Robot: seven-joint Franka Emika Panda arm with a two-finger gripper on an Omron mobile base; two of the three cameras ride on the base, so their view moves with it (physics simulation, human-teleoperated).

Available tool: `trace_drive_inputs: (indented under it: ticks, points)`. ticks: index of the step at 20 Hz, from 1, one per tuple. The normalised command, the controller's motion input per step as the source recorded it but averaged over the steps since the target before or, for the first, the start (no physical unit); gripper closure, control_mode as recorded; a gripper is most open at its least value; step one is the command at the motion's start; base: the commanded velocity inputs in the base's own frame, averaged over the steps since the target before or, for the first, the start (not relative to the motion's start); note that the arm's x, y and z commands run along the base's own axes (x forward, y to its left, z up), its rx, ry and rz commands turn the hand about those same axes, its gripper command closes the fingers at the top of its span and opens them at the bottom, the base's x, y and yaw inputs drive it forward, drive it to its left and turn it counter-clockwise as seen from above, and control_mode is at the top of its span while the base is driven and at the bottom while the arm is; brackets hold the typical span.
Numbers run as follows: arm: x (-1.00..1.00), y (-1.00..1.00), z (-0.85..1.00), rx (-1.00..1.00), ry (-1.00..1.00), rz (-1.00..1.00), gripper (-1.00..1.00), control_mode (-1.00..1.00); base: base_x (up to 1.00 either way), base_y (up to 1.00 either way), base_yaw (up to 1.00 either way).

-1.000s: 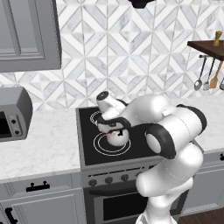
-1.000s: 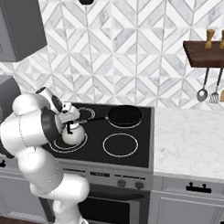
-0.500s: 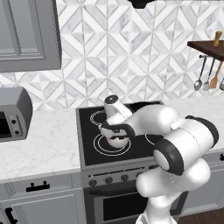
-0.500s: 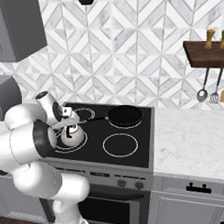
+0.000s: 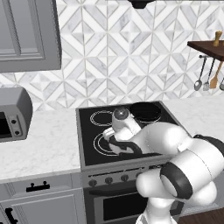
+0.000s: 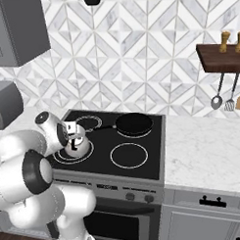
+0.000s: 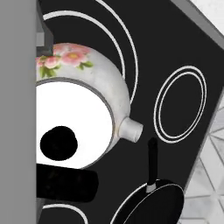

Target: Pick the kettle from the counter and place it on a stove burner. Then turn the burner on.

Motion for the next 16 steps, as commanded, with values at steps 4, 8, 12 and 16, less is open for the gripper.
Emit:
trace_drive_inputs:
  ticks: [4,8,12,16]
  points:
    - [-0.52,-0.72,-0.95,0.13,-0.48,0.06,-1.00,-1.00,0.00,0.00,0.00]
    - [-0.09,-0.37,-0.69,0.00,-0.30,0.04,-1.00,-1.00,0.00,0.00,0.00]
    - [0.43,-0.67,-0.14,0.14,0.04,0.00,-1.00,-1.00,0.00,0.00,0.00]
    - [0.66,-0.19,0.87,0.20,0.00,0.00,-1.00,-1.00,0.00,0.00,0.00]
